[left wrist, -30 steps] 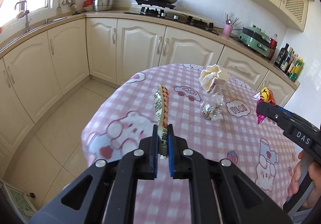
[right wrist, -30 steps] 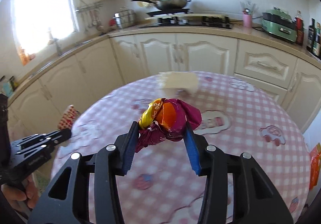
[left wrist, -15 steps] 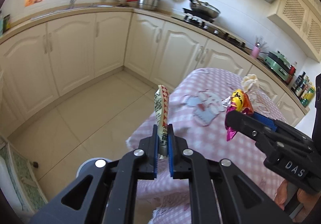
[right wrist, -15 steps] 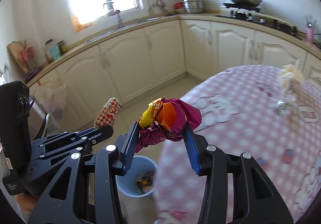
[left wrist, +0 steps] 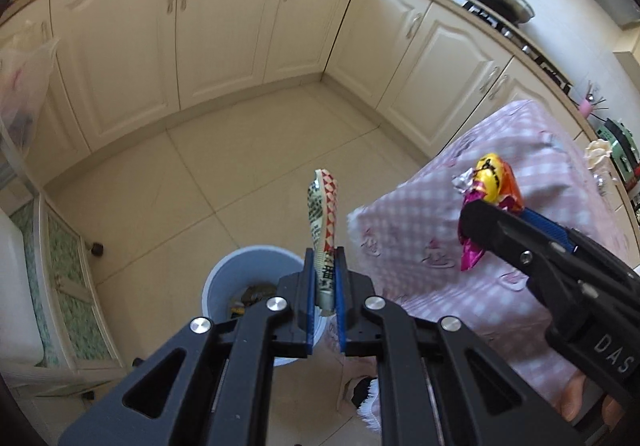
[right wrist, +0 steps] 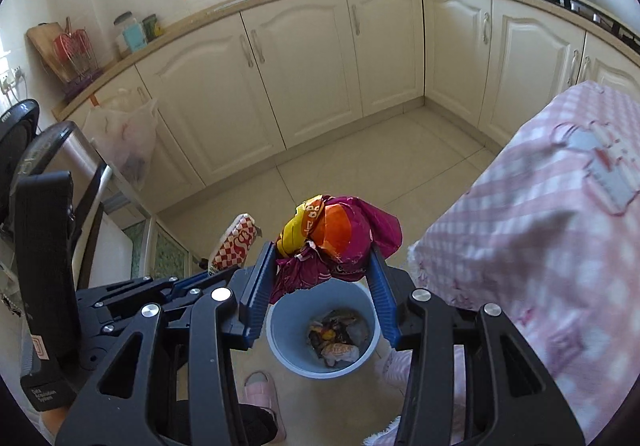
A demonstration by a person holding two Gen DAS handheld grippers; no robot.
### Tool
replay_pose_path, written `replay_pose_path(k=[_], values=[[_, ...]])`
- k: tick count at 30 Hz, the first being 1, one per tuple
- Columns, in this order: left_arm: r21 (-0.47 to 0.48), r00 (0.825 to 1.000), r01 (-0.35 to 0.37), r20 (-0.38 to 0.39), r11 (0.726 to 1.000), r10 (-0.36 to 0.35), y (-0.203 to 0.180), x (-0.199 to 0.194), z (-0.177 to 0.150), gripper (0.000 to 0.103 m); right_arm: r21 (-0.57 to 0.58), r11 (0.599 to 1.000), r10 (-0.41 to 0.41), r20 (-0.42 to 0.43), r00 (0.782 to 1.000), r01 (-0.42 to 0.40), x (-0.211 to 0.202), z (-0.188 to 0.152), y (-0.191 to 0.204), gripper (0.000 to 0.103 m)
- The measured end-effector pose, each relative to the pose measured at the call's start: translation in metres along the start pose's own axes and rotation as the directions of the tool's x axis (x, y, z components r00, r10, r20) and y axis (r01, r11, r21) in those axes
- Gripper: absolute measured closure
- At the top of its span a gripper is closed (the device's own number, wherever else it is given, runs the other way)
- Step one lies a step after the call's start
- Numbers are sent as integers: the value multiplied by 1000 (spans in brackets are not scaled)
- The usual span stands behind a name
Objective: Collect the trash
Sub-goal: 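Carry both items over the blue bucket and open the left gripper, then open the right gripper to drop the pink candy bag into the bucket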
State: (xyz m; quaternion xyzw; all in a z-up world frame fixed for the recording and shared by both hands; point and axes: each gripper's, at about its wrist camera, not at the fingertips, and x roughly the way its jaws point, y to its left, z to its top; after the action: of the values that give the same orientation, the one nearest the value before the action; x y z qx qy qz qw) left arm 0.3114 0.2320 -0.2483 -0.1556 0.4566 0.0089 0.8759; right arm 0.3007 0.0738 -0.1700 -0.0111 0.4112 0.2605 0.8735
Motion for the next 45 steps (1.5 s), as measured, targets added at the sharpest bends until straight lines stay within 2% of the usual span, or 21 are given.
replay_pose_path(k=[3,7,10,25,30,33,38,45], values=[[-19,1000,-2,-18,1000,1,12,17,0,92,1,1000,-8,-21,1000,8,17,-3,3,60],[-38,1000,-12,-29,999,11,23,35,6,74,14,1000,-19,-38,999,20,32,-4,1,60],[-56,999,-19,-28,998,17,30,40,7,65,18,1000,-22,-52,998,22,41,-6,2,60],[-83,999,-42,-15,996,41,50,26,-1,64,2,1000,-2,-82,997,2,58,-5,20,60],[-96,999,-51,-7,994,50,57,21,0,62,6,1000,10,-65,998,-9,61,1,27,55],[-95,999,-53,-3,994,53,56,18,2,62,4,1000,10,-63,998,-10,62,4,29,49],[-69,999,-48,13,996,49,43,9,7,62,-2,1000,1,-40,999,-1,49,8,25,48],[6,997,3,74,1000,-3,-13,-22,21,62,11,998,-56,49,997,56,-13,20,-8,48]])
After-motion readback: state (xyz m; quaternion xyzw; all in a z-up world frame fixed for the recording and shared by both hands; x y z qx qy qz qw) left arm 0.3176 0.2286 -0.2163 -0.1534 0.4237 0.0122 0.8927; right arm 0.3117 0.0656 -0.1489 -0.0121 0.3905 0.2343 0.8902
